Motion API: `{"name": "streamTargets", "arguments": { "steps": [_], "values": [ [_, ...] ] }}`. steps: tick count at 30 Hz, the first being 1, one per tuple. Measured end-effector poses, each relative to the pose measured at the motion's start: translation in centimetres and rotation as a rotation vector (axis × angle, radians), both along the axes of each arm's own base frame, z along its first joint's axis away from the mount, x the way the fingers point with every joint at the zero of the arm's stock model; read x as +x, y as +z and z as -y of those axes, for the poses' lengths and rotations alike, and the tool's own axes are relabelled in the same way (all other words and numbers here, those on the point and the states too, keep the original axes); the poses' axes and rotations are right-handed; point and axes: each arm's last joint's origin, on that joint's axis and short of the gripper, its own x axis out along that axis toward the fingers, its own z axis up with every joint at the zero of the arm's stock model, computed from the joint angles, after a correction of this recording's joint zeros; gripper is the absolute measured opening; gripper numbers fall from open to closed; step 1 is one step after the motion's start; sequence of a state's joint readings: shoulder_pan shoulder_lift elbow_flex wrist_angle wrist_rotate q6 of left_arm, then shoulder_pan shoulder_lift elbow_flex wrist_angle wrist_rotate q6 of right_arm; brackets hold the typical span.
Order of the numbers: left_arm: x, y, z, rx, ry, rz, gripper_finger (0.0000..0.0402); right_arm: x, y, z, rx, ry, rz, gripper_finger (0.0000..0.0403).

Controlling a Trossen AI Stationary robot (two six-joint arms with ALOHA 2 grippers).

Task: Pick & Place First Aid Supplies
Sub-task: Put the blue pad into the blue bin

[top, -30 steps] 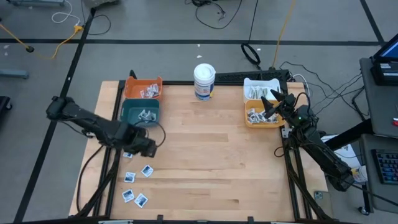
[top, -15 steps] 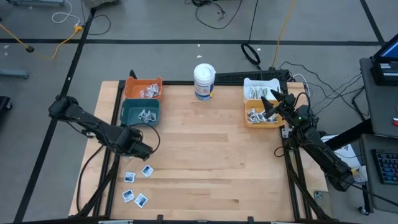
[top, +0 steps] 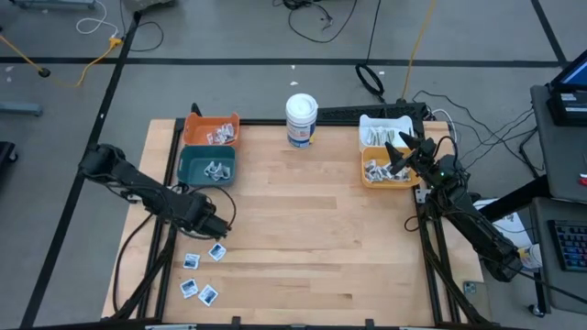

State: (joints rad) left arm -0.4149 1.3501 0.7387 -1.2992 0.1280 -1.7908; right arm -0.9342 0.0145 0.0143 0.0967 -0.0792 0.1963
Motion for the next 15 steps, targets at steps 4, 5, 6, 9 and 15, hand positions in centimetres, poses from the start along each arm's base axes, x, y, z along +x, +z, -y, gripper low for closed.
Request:
{"name": "streamTargets", "arguments": {
  "steps": [4,5,6,9,15],
  "values": [
    [0.4,-0.9,0.2,0.019,-0.006,-0.059,0.0202,0.0,0.0,0.0,0.000,0.000,0.000,0.0337],
    [0.5,-1.1,0.2,0.025,-0.005,-0.073,0.0202,0.0,0.0,0.0,0.000,0.000,0.000,0.0337],
    [0.6,-1.4,0.3,0.030,-0.005,-0.085,0.0202,0.0,0.0,0.0,0.000,0.000,0.000,0.0337],
    [1.1,-2.1,0.5,0.042,0.011,-0.098,0.0202,0.0,0.0,0.0,0.000,0.000,0.000,0.0337],
    [2.1,-3.3,1.2,0.073,0.123,-0.044,0.0202,0.0,0.0,0.0,0.000,0.000,0.000,0.0337]
  ]
}}
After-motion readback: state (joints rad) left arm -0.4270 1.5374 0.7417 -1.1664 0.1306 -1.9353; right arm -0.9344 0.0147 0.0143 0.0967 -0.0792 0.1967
